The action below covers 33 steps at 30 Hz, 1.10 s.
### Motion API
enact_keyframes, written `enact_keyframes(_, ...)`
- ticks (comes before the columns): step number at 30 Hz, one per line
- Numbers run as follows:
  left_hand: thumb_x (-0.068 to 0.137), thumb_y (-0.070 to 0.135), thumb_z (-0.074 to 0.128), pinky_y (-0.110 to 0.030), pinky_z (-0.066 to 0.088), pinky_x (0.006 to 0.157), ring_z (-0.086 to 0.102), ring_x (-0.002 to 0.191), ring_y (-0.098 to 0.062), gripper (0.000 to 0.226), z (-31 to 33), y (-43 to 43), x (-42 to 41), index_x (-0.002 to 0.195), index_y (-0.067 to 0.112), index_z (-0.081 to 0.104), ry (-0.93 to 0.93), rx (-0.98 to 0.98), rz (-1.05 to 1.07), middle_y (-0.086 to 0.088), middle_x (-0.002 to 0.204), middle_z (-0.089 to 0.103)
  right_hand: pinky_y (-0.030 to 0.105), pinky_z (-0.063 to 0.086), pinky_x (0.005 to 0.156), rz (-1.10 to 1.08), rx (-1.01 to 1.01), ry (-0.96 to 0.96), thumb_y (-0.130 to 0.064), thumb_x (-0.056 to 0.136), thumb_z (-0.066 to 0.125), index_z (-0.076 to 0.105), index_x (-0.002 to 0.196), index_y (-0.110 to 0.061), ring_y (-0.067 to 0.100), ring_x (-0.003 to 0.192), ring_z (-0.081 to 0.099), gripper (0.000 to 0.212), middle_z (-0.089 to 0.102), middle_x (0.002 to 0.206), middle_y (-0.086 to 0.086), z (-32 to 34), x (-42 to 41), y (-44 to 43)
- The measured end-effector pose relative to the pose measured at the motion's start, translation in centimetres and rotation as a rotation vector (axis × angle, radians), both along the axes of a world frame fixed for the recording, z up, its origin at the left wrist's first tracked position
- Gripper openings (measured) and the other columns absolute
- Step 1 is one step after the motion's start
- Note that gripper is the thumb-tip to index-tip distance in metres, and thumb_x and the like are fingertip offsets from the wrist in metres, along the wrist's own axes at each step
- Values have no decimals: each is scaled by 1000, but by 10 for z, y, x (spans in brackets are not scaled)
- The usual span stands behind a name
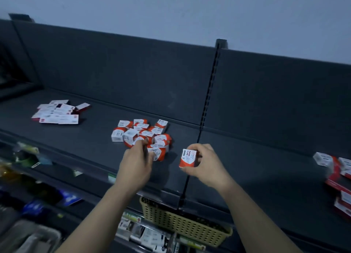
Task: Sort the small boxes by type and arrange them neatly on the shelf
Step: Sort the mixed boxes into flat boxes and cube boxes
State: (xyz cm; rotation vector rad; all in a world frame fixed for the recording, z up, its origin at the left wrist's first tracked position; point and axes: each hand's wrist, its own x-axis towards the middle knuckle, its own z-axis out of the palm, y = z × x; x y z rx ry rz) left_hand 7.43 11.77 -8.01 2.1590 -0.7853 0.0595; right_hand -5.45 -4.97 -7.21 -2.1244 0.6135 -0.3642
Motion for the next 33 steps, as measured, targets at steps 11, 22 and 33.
enact_keyframes(11, 97, 24, 49, -28, 44, 72, 54, 87, -11, 18, -23, 44, 104, 113, 17, 49, 157, 186, -164, -1, 111, 57, 13, 44, 75, -121, 60, 93, -21, 71, 83, 58, 117, -26, 3, 95, 55, 52, 51, 112, -7, -33, 97, 63)
enact_keyframes(22, 89, 19, 59, -35, 53, 81, 59, 92, -15, 24, -22, 25, 126, 113, 17, 54, 113, 170, -209, 0, 110, 61, 18, 38, 82, -322, -58, 15, -22, 74, 80, 56, 120, -18, 7, 100, 49, 52, 48, 115, -6, -34, 117, 72)
enact_keyframes(33, 90, 23, 56, -39, 43, 95, 51, 111, -28, 35, 12, -5, 91, 124, 13, 57, -188, 36, -341, -7, 118, 60, 27, 33, 111, -427, -381, 90, -35, 94, 55, 46, 139, -18, 12, 132, 41, 48, 47, 144, -3, -6, 42, 57)
